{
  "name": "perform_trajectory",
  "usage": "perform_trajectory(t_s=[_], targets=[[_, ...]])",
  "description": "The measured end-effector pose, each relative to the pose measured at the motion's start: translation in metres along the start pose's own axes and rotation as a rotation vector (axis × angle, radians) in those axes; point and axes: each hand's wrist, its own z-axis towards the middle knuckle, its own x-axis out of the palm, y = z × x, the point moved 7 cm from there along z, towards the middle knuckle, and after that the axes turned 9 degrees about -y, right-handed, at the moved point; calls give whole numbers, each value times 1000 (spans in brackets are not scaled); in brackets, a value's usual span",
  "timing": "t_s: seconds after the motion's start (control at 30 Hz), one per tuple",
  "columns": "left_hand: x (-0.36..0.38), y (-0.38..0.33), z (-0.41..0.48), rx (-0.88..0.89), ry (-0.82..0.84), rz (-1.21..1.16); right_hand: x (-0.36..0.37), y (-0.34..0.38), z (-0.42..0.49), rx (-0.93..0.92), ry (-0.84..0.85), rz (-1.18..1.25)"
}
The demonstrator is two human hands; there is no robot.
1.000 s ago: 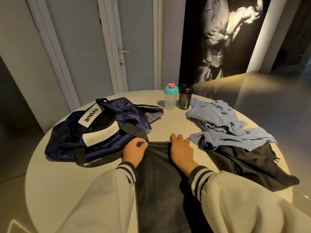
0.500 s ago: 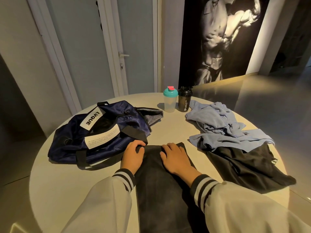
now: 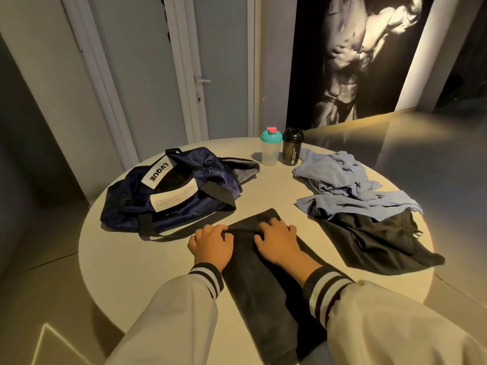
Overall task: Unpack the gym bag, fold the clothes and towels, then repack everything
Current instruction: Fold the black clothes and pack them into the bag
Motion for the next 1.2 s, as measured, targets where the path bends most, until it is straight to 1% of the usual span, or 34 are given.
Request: perform_trajectory(t_s=[0.07, 0.17, 0.2, 0.3, 0.37, 0.47, 0.53, 0.6, 0.63, 0.73, 0.77, 0.8, 0.87, 0.97, 1.07, 1.13, 1.2], targets=[[-3, 6, -12, -22, 5, -71, 1, -1, -13, 5, 70, 33], [-10, 11, -34, -35, 28, -220, -4, -1, -36, -16, 98, 99], [-12, 12, -41, -35, 35, -257, -8, 0, -43, -20, 72, 118], [-21, 14, -64, -39, 56, -368, -27, 3, -69, -8, -80, 113], [-29, 15, -77, -28, 54, -417, -33, 7, -89, -3, -81, 67], [-38, 19, -97, -29, 28, -305, -25, 12, -114, -9, 31, 66], [-44, 24, -109, -70, 18, -248, -24, 12, -124, -17, 51, 139], [-47, 27, -120, -62, 21, -191, -27, 14, -130, -35, 54, 147], [-49, 26, -125, -46, 27, -157, -31, 16, -132, -51, 28, 127], [-50, 25, -133, -32, 21, -149, -43, 32, -143, -102, -135, 109], [-49, 26, -135, -40, 9, -173, -44, 39, -149, -110, -160, 146], [-51, 27, -137, -56, -12, -209, -43, 45, -154, -109, -151, 191], [-57, 33, -140, -112, -72, -340, -34, 55, -160, -104, -67, 250], [-75, 44, -147, -227, -175, -511, -21, 68, -163, -149, 40, 245], [-86, 52, -153, -297, -212, -647, -16, 80, -164, -170, 104, 362], [-89, 54, -156, -368, -188, -766, -19, 81, -163, -130, 94, 511], [-89, 59, -158, -482, -184, -840, -27, 76, -162, -82, 3, 586]])
